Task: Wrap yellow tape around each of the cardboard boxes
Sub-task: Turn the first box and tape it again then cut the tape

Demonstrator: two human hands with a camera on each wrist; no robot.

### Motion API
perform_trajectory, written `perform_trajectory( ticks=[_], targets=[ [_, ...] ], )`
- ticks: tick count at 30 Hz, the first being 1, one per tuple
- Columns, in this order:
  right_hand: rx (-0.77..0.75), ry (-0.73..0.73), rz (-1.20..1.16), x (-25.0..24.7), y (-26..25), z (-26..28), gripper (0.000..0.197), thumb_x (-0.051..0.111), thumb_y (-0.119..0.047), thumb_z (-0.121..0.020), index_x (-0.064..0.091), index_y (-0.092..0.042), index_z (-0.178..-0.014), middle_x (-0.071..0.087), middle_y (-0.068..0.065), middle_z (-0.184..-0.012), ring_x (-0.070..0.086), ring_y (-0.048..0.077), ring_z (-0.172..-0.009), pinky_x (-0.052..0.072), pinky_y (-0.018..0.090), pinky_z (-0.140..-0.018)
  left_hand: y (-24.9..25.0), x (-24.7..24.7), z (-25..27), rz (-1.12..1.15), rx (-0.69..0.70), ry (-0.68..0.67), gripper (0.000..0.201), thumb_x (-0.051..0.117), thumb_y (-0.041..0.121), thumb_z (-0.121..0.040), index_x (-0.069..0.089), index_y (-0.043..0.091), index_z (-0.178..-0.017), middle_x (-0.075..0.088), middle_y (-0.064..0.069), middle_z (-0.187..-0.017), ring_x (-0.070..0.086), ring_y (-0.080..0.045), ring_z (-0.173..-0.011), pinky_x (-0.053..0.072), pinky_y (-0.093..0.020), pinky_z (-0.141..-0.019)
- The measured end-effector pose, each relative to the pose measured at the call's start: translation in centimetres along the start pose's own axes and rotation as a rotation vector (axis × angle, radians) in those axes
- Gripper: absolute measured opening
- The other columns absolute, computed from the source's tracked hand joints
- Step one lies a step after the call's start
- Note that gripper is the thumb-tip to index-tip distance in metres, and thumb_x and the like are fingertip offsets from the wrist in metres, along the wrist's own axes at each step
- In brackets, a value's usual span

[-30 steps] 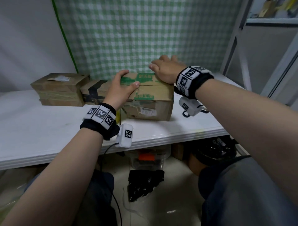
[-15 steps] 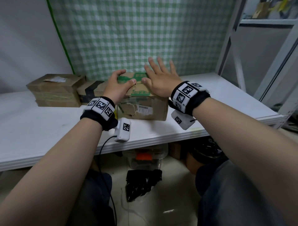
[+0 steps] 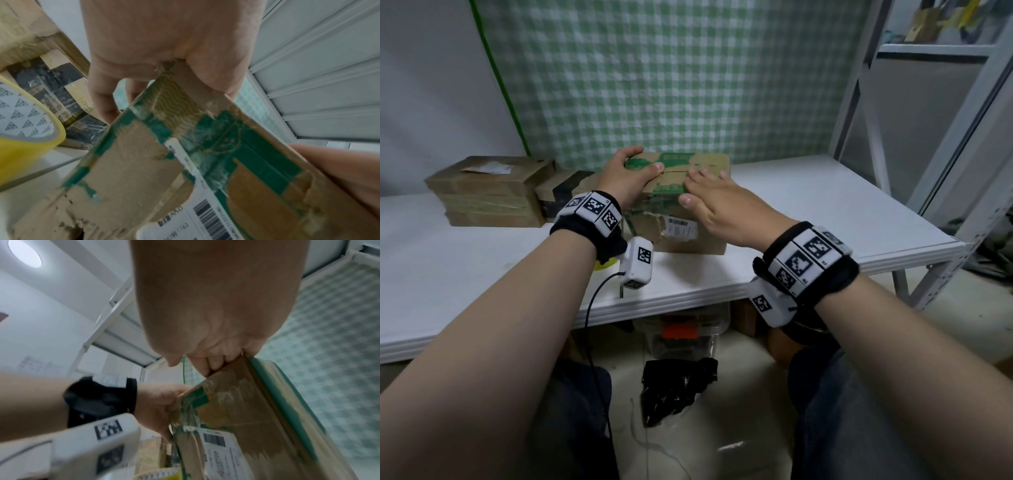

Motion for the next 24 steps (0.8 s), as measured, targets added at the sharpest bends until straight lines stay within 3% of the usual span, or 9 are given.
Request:
perform_trajectory(
  ticks=[2,4,6,9,12,15,19,21,24],
  targets=[
    [0.016,0.087,-0.166,-1.6,0.3,0.9,0.046,0.032,-0.036,-0.111,0.063,-0.011,-0.134,0.067,0.01,-0.126,0.06,0.024,-0.12,0.047,0.03,-0.097,-0.1,-0.2,0.2,0.004,0.005,-0.004,0.061,0.072,0.04,-0.092,0.048,0.028,-0.147,0.046,0.006,-0.125,0.056,-0.011,-0.105,0.047,-0.016,-0.073],
    [0.064,0.232,-0.343,-3.3,1.1,1.2,0.04,0.041,-0.035,-0.109,0.074,-0.015,-0.117,0.073,0.003,-0.091,0.069,0.02,-0.083,0.054,0.023,-0.071,-0.2,-0.3,0.4,0.014,0.008,-0.003,0.062,0.072,0.04,-0.092,0.049,0.028,-0.147,0.047,0.007,-0.125,0.058,-0.014,-0.109,0.05,-0.022,-0.085],
    [0.123,0.456,-0.51,-5.1,2.8,0.9,0.034,0.046,-0.032,-0.106,0.076,-0.017,-0.114,0.077,0.001,-0.099,0.072,0.022,-0.089,0.059,0.038,-0.083,-0.2,-0.3,0.8,0.017,0.022,0.003,0.061,0.072,0.039,-0.092,0.048,0.028,-0.148,0.047,0.007,-0.125,0.057,-0.013,-0.109,0.049,-0.021,-0.085],
    [0.29,0.505,-0.583,-5.4,5.0,-0.3,0.037,0.045,-0.034,-0.107,0.068,-0.015,-0.13,0.069,-0.003,-0.128,0.063,0.013,-0.118,0.047,0.031,-0.105,-0.1,-0.4,1.4,0.043,0.049,0.015,0.059,0.071,0.036,-0.094,0.048,0.027,-0.147,0.05,0.008,-0.126,0.06,-0.007,-0.102,0.05,-0.011,-0.071],
    [0.475,0.309,-0.739,-3.0,6.2,-1.3,0.051,0.043,-0.044,-0.106,0.063,-0.004,-0.13,0.067,0.015,-0.125,0.063,0.022,-0.094,0.056,0.048,-0.097,-0.8,-0.8,2.8,0.099,0.09,0.027,0.057,0.072,0.032,-0.093,0.048,0.026,-0.145,0.053,0.007,-0.132,0.062,-0.005,-0.106,0.056,-0.017,-0.079],
    [0.467,0.34,-0.863,-1.8,6.2,-1.0,0.054,0.048,-0.044,-0.103,0.063,0.007,-0.116,0.067,0.03,-0.116,0.061,0.029,-0.076,0.059,0.058,-0.082,-1.3,-1.2,3.9,0.051,0.148,0.05,0.049,0.068,0.033,-0.095,0.048,0.032,-0.14,0.049,0.007,-0.138,0.056,-0.012,-0.12,0.052,-0.033,-0.1],
    [0.455,0.461,-0.821,-1.7,6.4,0.3,0.038,0.052,-0.038,-0.101,0.077,-0.012,-0.087,0.075,0.005,-0.104,0.068,0.019,-0.087,0.058,0.05,-0.092,-1.0,-1.9,4.6,0.193,0.073,0.082,0.01,0.055,0.019,-0.101,0.061,0.026,-0.105,0.06,0.005,-0.113,0.059,-0.019,-0.108,0.049,-0.035,-0.091],
    [0.444,0.455,-0.89,-1.1,6.1,1.0,0.039,0.053,-0.034,-0.102,0.075,-0.018,-0.075,0.074,0.0,-0.089,0.067,0.015,-0.082,0.058,0.052,-0.091,-0.9,-2.1,5.1,0.186,0.047,0.118,0.013,0.058,0.027,-0.099,0.06,0.024,-0.087,0.063,0.0,-0.1,0.06,-0.018,-0.097,0.049,-0.039,-0.091],
    [0.433,0.387,-0.759,0.0,5.5,1.6,0.039,0.054,-0.043,-0.099,0.076,-0.022,-0.074,0.074,-0.004,-0.081,0.071,0.017,-0.08,0.06,0.05,-0.082,-1.8,-1.5,5.9,0.113,-0.011,0.095,0.012,0.068,0.028,-0.094,0.059,0.021,-0.093,0.061,0.002,-0.092,0.059,-0.013,-0.085,0.05,-0.035,-0.088]
  ],
)
Point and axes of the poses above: each hand's wrist, its own z-axis away from the middle knuckle, its own x-axis out of the palm, y = z × x, the point moved 6 cm from there along -z, towards the middle knuckle
